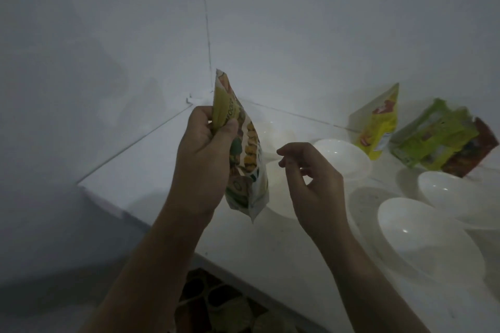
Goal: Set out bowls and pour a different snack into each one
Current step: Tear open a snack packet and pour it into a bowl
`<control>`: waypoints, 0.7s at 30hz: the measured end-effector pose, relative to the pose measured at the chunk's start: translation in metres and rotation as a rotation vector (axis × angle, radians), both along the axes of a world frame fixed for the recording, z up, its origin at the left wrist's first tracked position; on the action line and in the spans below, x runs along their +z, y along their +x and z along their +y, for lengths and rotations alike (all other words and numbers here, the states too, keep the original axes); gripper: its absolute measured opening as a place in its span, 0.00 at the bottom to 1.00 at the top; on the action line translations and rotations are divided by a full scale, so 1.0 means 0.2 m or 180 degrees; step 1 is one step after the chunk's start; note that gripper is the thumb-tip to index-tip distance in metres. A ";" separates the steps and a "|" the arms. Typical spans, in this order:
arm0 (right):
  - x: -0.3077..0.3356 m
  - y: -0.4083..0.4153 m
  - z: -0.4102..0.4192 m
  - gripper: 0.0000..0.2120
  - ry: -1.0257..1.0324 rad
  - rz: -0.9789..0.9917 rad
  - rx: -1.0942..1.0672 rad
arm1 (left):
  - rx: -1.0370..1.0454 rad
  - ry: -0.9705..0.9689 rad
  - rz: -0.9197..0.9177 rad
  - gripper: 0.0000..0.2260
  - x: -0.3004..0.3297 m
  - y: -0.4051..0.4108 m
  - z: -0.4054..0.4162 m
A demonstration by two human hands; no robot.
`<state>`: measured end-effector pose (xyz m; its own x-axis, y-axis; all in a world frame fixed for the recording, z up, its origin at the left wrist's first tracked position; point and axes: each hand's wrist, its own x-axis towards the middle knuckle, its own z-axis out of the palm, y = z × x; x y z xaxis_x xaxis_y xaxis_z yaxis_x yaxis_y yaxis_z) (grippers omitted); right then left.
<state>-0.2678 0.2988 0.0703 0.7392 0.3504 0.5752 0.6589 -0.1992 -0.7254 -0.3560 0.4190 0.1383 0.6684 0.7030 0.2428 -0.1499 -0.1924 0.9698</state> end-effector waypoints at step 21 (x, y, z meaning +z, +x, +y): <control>-0.01 0.07 0.68 0.10 -0.0059 0.1376 0.0071 | -0.1096 0.0197 0.1416 0.03 -0.28 0.26 0.79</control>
<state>-0.2528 0.4339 0.0685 0.9028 0.3764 0.2079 0.2997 -0.2040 -0.9320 -0.3035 0.5765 0.0832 0.9041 0.4197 -0.0807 0.2064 -0.2634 0.9424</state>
